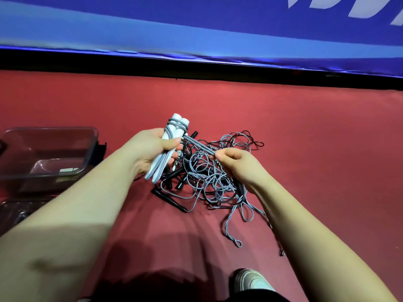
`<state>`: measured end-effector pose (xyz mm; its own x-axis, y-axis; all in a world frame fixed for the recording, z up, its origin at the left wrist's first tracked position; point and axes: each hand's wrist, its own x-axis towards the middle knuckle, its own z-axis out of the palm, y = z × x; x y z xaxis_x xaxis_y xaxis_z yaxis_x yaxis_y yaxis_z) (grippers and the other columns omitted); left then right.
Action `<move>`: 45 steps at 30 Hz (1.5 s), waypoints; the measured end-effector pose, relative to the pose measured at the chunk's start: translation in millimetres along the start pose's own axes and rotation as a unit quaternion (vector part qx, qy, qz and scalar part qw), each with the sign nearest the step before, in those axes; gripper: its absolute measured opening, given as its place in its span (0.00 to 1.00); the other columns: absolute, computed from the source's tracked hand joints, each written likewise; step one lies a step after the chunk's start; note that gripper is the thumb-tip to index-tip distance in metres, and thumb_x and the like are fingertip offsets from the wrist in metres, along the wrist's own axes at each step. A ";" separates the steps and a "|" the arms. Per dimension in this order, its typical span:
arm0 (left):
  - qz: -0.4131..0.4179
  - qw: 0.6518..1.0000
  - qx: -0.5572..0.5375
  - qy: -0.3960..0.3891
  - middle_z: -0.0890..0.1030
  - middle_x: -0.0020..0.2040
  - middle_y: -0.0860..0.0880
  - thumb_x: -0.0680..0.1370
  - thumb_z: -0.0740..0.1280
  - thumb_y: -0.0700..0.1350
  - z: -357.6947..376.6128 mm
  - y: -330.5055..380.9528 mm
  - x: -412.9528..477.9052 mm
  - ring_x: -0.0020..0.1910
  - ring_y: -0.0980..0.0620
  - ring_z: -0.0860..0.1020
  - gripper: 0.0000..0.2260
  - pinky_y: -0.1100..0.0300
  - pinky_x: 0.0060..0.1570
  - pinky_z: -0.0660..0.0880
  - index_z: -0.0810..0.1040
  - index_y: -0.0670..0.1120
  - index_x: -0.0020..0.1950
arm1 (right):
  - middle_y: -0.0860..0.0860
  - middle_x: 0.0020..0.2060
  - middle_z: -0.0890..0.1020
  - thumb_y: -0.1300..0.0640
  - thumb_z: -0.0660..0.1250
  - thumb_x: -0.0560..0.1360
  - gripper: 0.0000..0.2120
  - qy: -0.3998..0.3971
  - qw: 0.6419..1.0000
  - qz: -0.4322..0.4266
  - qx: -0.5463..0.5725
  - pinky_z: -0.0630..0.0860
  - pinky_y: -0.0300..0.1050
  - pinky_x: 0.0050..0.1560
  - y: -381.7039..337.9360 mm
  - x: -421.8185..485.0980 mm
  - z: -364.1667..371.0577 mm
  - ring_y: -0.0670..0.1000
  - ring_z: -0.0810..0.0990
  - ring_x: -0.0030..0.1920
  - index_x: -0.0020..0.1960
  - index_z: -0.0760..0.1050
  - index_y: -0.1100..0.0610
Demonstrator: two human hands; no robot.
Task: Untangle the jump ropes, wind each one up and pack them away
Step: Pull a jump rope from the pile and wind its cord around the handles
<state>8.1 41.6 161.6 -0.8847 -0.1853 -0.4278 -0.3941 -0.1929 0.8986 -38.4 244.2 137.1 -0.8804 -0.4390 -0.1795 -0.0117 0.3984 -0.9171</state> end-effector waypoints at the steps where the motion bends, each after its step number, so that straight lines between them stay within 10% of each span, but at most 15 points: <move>1: -0.004 1.000 0.012 0.012 0.77 0.37 0.46 0.79 0.63 0.36 -0.5 -2.2 2.0 0.24 0.57 0.76 0.04 0.65 0.23 0.73 0.74 0.43 0.45 | 0.40 0.26 0.74 0.54 0.63 0.78 0.09 0.028 0.994 -0.041 -0.092 0.65 0.40 0.33 -7.5 -4.0 0.8 0.41 0.69 0.29 0.40 0.77 0.49; 5: -0.003 0.997 0.065 0.041 0.78 0.37 0.46 0.78 0.64 0.37 -0.2 -6.1 5.9 0.24 0.56 0.76 0.05 0.67 0.23 0.73 0.74 0.42 0.43 | 0.47 0.51 0.81 0.46 0.60 0.78 0.12 0.082 0.876 -0.183 -0.439 0.71 0.44 0.46 -28.6 -16.8 14.3 0.51 0.77 0.52 0.55 0.77 0.50; 10: 0.021 0.977 0.213 0.007 0.74 0.31 0.46 0.78 0.65 0.34 7.6 -9.3 3.2 0.21 0.57 0.71 0.06 0.66 0.21 0.70 0.73 0.42 0.41 | 0.52 0.37 0.79 0.52 0.64 0.74 0.08 0.143 0.741 -0.352 -0.553 0.61 0.41 0.30 -55.1 -6.0 9.4 0.58 0.80 0.37 0.46 0.80 0.54; 14: 0.044 0.901 0.428 -0.053 0.76 0.29 0.48 0.77 0.68 0.39 20.8 -3.9 -1.9 0.21 0.56 0.71 0.08 0.67 0.22 0.68 0.72 0.46 0.38 | 0.50 0.51 0.77 0.48 0.57 0.79 0.13 0.011 0.703 -0.338 -0.626 0.66 0.44 0.38 -79.7 7.0 -2.0 0.56 0.77 0.53 0.59 0.75 0.50; 24: 0.170 0.735 0.624 -0.206 0.70 0.36 0.47 0.74 0.70 0.48 43.9 9.3 -21.3 0.37 0.49 0.68 0.11 0.56 0.35 0.59 0.74 0.41 0.43 | 0.40 0.30 0.79 0.54 0.72 0.69 0.02 -0.323 0.895 -0.068 -0.299 0.68 0.32 0.41 -72.5 46.9 -45.5 0.40 0.74 0.35 0.40 0.79 0.51; 29: 0.207 0.783 0.546 -0.215 0.72 0.34 0.50 0.73 0.72 0.47 44.9 15.0 -27.5 0.33 0.54 0.68 0.09 0.59 0.36 0.63 0.77 0.42 0.45 | 0.44 0.30 0.78 0.40 0.77 0.60 0.20 -0.339 0.939 -0.003 -0.066 0.70 0.37 0.38 -23.0 54.0 -50.2 0.44 0.73 0.33 0.37 0.77 0.55; 33: 0.197 0.845 0.461 -0.187 0.79 0.34 0.51 0.74 0.72 0.45 36.0 19.9 -29.3 0.32 0.55 0.74 0.06 0.62 0.35 0.68 0.77 0.44 0.42 | 0.48 0.35 0.80 0.65 0.66 0.71 0.04 -0.215 0.974 -0.069 0.012 0.72 0.39 0.40 6.0 50.6 -26.3 0.45 0.75 0.36 0.43 0.76 0.58; 37: 0.140 0.940 0.288 -0.116 0.81 0.37 0.45 0.76 0.68 0.38 35.0 16.0 -25.3 0.32 0.52 0.75 0.02 0.61 0.33 0.74 0.77 0.41 0.46 | 0.46 0.28 0.70 0.61 0.56 0.80 0.10 -0.114 0.978 -0.082 0.157 0.60 0.34 0.29 16.1 42.2 6.1 0.42 0.64 0.27 0.42 0.69 0.53; 45: 0.091 0.990 0.101 -0.036 0.80 0.37 0.46 0.77 0.65 0.36 17.1 17.8 -13.0 0.28 0.56 0.76 0.03 0.65 0.28 0.75 0.75 0.43 0.48 | 0.45 0.29 0.69 0.59 0.56 0.81 0.12 -0.041 0.990 -0.113 0.079 0.64 0.34 0.32 33.3 33.9 16.5 0.43 0.66 0.29 0.46 0.77 0.50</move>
<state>8.3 57.0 184.9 -0.9584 -0.1283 -0.2548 -0.2612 0.0356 0.9646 -60.8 229.3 94.6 -0.8225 -0.5686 0.0148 -0.1248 0.1550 -0.9800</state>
